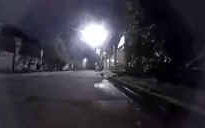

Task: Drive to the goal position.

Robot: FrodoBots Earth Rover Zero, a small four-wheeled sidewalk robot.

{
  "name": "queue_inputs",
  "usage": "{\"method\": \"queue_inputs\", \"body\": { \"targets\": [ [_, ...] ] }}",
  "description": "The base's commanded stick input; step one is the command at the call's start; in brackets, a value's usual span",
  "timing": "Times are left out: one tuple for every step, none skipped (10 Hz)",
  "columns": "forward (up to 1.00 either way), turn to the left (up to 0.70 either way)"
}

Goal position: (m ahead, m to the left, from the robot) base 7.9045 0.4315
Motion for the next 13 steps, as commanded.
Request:
{"method": "queue_inputs", "body": {
  "targets": [
    [0.7,0.0],
    [0.7,0.0],
    [0.7,0.0],
    [0.7,0.0],
    [0.7,0.0],
    [0.7,0.0],
    [0.7,0.0],
    [0.7,0.0],
    [0.05,0.0],
    [0.7,0.0],
    [0.7,0.0],
    [0.7,0.0],
    [0.7,0.0]
  ]
}}
